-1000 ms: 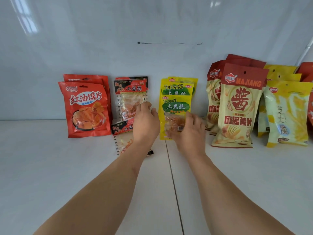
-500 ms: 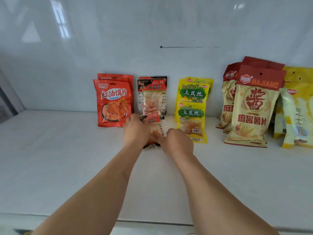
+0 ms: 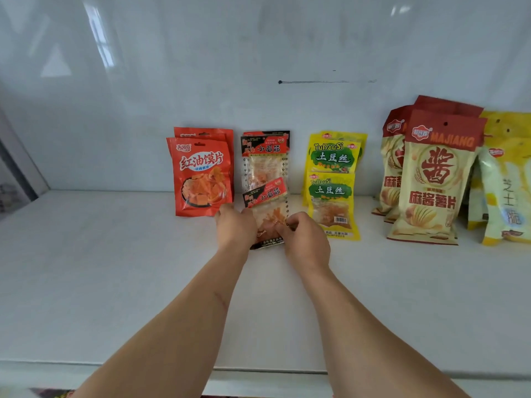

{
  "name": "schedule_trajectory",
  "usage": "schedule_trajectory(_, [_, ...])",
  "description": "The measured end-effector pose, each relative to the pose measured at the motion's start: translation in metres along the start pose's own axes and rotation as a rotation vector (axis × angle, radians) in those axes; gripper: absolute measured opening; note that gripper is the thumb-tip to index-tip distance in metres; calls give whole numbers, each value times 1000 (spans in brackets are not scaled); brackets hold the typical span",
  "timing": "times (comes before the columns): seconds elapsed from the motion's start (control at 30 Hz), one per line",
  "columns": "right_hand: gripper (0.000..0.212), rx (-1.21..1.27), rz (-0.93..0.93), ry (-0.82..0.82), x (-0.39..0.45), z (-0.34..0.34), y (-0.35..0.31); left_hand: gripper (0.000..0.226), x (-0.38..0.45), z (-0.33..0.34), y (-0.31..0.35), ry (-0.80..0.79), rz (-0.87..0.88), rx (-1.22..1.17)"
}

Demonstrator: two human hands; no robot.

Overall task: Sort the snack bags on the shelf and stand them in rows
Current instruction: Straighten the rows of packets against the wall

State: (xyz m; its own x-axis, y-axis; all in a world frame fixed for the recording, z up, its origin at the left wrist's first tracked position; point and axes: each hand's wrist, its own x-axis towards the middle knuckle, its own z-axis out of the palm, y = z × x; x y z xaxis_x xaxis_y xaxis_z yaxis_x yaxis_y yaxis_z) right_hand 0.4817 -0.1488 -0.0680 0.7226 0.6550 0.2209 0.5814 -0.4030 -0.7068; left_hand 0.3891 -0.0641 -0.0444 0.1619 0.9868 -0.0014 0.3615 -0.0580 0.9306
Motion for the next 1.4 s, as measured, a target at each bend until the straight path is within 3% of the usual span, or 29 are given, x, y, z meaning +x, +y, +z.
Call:
schedule_trajectory(0.17, [24, 228, -35, 127, 11, 3, -4, 39, 12, 2, 1, -42, 14, 1])
schedule_trajectory(0.3, [23, 261, -37, 197, 31, 14, -14, 20, 22, 4, 4, -14, 101, 9])
schedule_trajectory(0.63, [36, -304, -23, 249, 70, 43, -13, 23, 45, 22, -7, -59, 305, 156])
schedule_trajectory(1.03, [47, -180, -56, 239, 77, 41, -13, 21, 55, 30, -8, -45, 376, 199])
schedule_trajectory(1.4, [40, -315, -98, 142, 74, 33, -8, 22, 54, 31, -10, -68, 399, 216])
